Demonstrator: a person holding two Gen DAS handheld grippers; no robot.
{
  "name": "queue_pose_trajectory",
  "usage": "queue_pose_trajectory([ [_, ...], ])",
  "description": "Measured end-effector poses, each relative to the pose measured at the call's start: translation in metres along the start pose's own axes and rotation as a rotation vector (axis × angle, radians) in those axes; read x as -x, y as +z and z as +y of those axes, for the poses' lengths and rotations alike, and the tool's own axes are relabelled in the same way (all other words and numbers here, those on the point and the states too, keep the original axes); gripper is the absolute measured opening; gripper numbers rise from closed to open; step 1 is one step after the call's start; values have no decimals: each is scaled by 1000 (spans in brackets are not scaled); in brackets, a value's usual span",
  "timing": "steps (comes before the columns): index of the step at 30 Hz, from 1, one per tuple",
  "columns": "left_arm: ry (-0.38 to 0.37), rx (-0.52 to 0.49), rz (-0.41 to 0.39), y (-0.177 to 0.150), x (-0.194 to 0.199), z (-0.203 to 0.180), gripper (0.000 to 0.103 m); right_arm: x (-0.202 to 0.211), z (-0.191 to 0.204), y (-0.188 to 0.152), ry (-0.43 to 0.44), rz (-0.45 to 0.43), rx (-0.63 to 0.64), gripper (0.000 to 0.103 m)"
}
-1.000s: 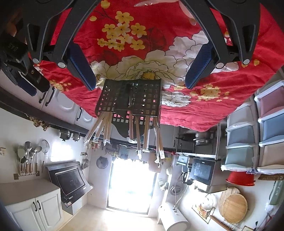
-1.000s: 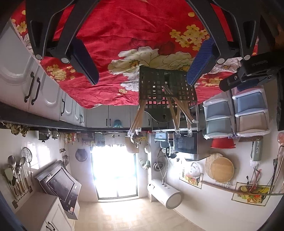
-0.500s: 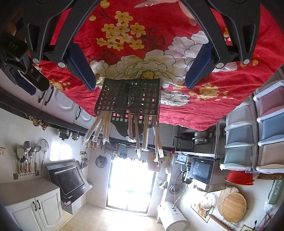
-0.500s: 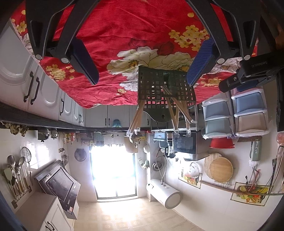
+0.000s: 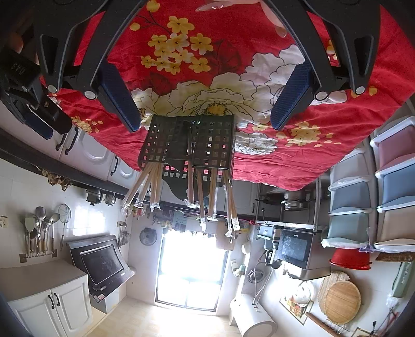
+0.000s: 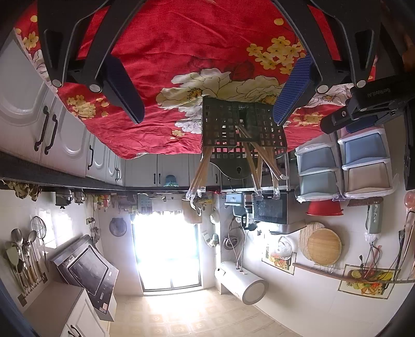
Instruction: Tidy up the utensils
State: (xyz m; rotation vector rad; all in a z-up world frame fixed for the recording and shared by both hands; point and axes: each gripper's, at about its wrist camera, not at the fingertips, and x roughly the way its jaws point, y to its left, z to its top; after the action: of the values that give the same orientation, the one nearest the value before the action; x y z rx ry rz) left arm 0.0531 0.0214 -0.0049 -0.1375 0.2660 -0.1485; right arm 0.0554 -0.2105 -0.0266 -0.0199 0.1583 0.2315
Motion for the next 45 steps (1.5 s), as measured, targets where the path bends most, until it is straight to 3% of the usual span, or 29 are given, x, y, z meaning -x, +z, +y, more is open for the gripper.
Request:
queue_pose_trajectory([
  [45, -11, 9, 24, -2, -5, 6, 93, 1, 0, -1, -4, 2, -4, 97],
])
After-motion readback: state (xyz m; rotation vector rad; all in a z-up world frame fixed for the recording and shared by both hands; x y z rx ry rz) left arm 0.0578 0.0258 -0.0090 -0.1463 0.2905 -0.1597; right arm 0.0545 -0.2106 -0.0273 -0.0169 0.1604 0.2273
